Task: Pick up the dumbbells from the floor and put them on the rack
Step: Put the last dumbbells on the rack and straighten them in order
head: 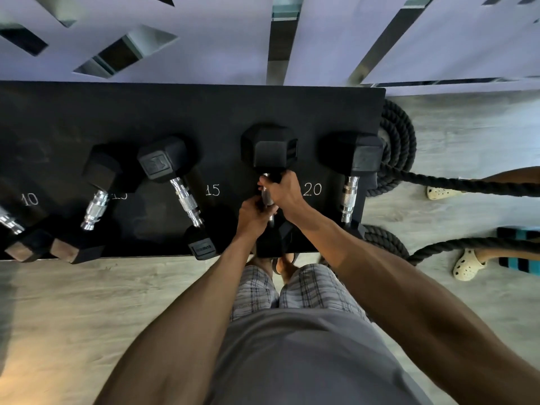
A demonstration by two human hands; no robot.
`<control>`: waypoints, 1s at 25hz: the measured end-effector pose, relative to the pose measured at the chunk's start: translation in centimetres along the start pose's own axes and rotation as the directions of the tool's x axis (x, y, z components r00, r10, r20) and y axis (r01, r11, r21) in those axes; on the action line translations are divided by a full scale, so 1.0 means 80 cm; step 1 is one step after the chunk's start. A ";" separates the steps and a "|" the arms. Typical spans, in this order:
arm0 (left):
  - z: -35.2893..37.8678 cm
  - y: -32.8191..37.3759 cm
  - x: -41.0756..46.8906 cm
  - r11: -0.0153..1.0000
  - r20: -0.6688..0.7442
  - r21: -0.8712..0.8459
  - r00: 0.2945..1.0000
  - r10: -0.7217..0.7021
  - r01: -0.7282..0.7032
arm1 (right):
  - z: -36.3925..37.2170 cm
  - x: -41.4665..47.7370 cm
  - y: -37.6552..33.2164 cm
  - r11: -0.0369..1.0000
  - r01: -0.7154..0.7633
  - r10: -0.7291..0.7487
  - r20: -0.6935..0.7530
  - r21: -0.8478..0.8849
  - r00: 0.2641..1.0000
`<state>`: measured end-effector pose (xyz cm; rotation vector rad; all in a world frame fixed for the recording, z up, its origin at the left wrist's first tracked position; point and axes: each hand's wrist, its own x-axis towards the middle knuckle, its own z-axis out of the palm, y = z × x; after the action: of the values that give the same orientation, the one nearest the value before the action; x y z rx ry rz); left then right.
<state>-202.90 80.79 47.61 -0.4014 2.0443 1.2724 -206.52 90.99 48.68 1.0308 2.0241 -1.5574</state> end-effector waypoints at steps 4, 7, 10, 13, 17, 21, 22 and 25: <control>0.009 0.014 0.012 1.000 -0.026 0.029 1.000 -0.002 0.003 | -0.012 0.013 -0.006 0.997 0.056 -0.053 0.037 -0.062 0.998; 0.011 -0.002 0.011 0.999 -0.013 0.048 1.000 -0.015 0.015 | -0.009 0.009 0.004 0.997 0.040 -0.036 0.059 -0.065 0.998; 0.011 -0.013 0.003 0.999 -0.014 0.031 1.000 -0.010 0.010 | -0.007 0.000 0.019 0.999 0.016 -0.013 0.075 -0.038 0.997; 0.009 -0.010 -0.001 0.997 0.019 0.069 1.000 -0.022 0.020 | -0.010 -0.002 0.015 0.994 0.037 -0.026 0.106 -0.099 0.994; -0.012 -0.017 -0.010 0.994 0.016 0.097 0.999 -0.045 0.043 | -0.018 -0.030 0.012 0.950 0.126 -0.115 0.057 -0.285 0.992; -0.062 -0.026 -0.023 0.987 -0.153 -0.104 0.978 -0.141 0.126 | -0.014 -0.081 0.027 0.878 0.281 -0.301 0.011 -0.387 0.954; -0.076 -0.032 -0.024 0.980 -0.195 -0.145 0.968 -0.160 0.133 | -0.007 -0.088 0.028 0.861 0.320 -0.327 0.051 -0.395 0.944; -0.117 -0.039 -0.028 0.974 -0.335 -0.168 0.920 -0.204 0.154 | 0.030 -0.099 0.025 0.833 0.397 -0.354 0.181 -0.384 0.918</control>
<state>-203.14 70.95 49.76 -0.9187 2.1515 1.3047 -200.14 86.47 52.08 0.3950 2.4431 -1.2216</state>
